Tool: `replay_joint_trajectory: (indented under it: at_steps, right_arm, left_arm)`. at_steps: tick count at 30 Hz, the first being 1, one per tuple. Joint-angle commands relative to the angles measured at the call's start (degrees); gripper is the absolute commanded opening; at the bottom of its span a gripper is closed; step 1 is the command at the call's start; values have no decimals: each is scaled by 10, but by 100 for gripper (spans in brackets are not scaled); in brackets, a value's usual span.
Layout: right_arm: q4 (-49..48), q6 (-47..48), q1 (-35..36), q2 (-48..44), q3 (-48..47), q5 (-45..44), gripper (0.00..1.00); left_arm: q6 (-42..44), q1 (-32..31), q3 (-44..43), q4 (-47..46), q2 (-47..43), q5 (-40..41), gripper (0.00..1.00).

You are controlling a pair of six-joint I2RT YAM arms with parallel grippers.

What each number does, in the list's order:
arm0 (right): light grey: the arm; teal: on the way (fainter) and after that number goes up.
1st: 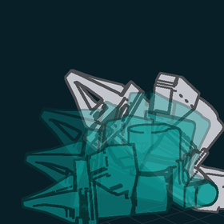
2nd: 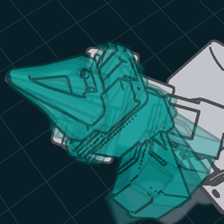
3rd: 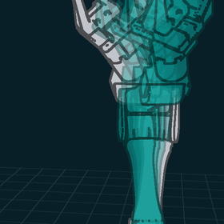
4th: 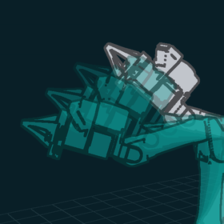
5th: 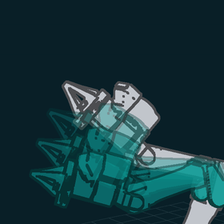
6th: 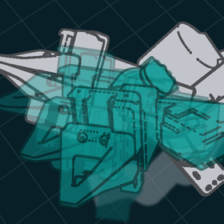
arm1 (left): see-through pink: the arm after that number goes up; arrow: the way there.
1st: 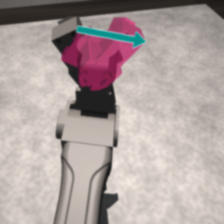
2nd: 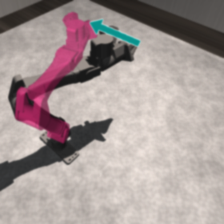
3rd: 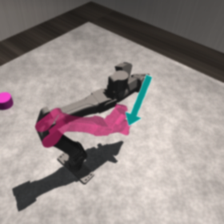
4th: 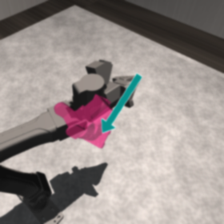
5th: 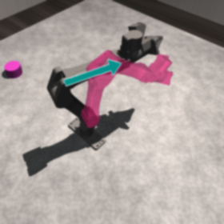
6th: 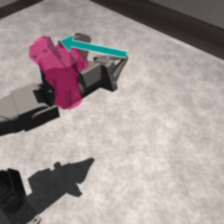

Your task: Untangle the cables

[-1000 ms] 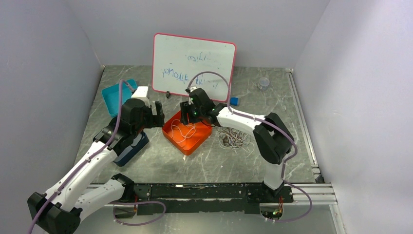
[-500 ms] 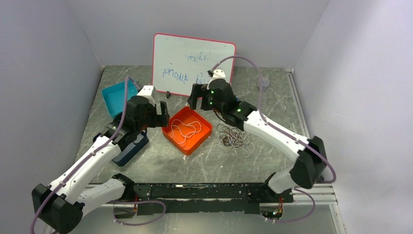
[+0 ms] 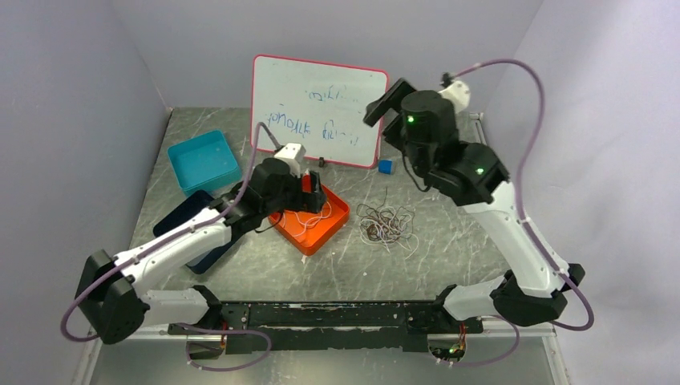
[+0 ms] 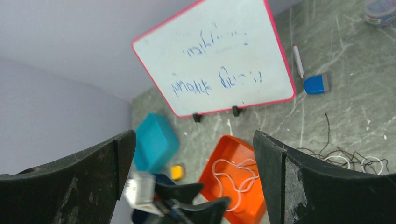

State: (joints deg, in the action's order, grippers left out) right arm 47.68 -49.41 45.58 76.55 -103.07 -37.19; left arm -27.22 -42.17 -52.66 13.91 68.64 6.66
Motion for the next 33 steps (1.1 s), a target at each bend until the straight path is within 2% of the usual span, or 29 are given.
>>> replay_joint_trajectory:
  at_steps: [1,5,10,18,25,29,33]
  right_arm:
    - [187,-125,1,24,-119,-73,100]
    - [214,-137,-1,40,-183,-68,100]
    - [192,-121,-2,39,-200,-56,100]
    - [163,-115,-7,16,-149,-54,100]
    - [177,-124,-8,4,-156,-65,100]
    - [126,-110,-8,-19,-117,-43,100]
    - [156,-125,-8,1,-126,-46,100]
  left_arm:
    - [-33,-33,-16,-94,44,-34,99]
    - [-32,-67,-34,-132,94,-44,99]
    - [-27,-85,-61,-149,142,-64,99]
    - [-16,-102,-73,-153,168,-76,99]
    - [-7,-128,-77,-163,190,-90,97]
    - [4,-143,-82,-168,212,-97,95]
    - [27,-147,-85,-171,237,-113,88]
